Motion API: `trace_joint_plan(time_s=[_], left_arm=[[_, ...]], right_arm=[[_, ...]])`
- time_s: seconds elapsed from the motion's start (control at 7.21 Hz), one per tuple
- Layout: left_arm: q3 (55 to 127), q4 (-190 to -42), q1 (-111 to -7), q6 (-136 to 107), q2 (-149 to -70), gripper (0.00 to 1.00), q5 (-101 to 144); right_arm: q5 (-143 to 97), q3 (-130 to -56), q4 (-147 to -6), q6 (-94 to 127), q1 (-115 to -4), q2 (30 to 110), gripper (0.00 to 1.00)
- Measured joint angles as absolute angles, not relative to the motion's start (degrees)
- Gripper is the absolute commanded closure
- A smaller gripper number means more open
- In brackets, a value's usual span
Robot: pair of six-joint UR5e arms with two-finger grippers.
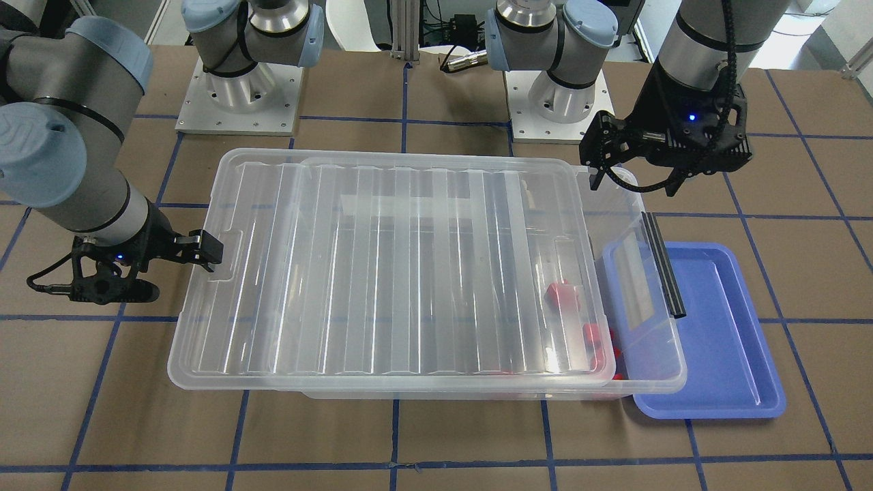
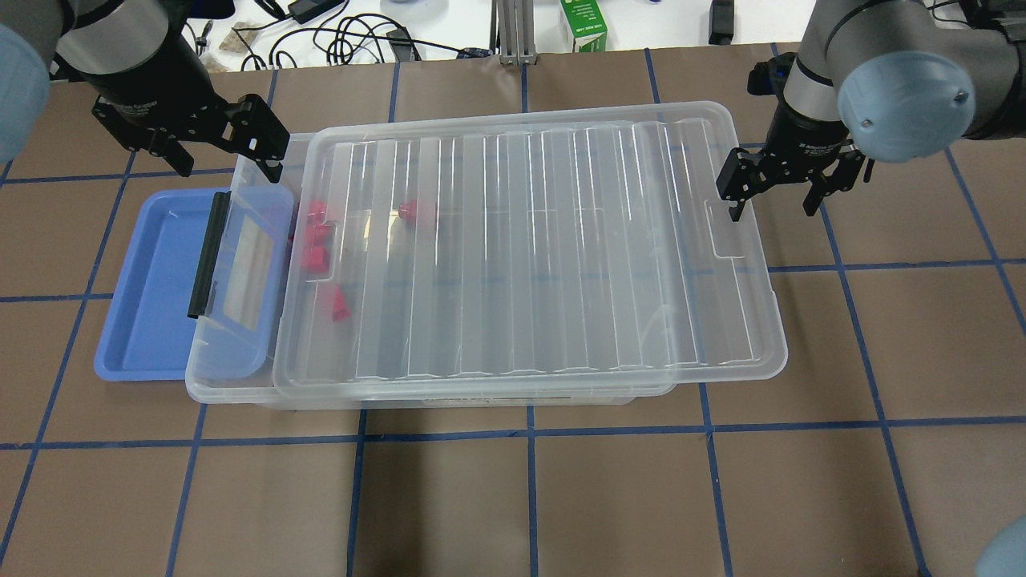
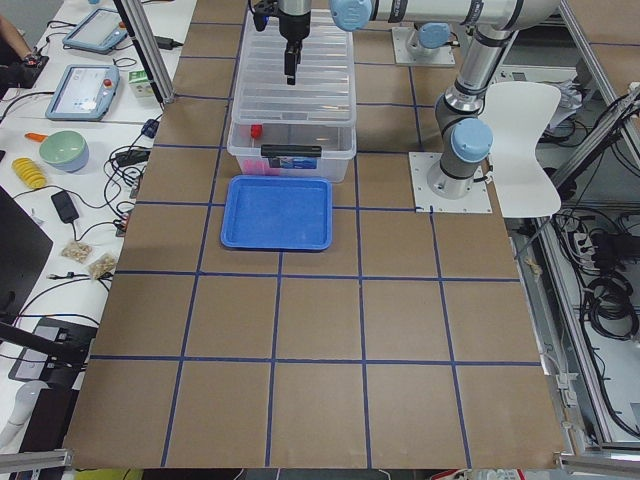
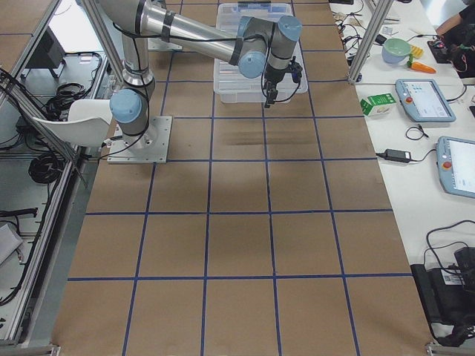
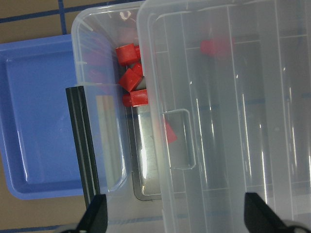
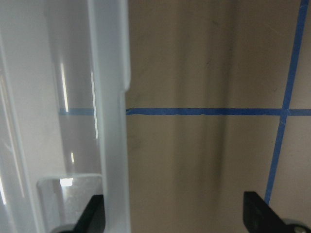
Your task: Place red block in blue tray from box
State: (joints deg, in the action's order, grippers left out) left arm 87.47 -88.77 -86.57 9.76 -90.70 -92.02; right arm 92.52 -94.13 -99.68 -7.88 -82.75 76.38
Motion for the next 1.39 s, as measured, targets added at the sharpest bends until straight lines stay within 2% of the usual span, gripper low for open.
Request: trace_joint_plan(time_s=[1.39], left_arm=[[88.47,-88.92,-87.12,9.88,-91.37,0.00,-92.30]], right_arm=[[95.16,-93.95,-100.68,-17.21,-74.47,76.64,0.00]])
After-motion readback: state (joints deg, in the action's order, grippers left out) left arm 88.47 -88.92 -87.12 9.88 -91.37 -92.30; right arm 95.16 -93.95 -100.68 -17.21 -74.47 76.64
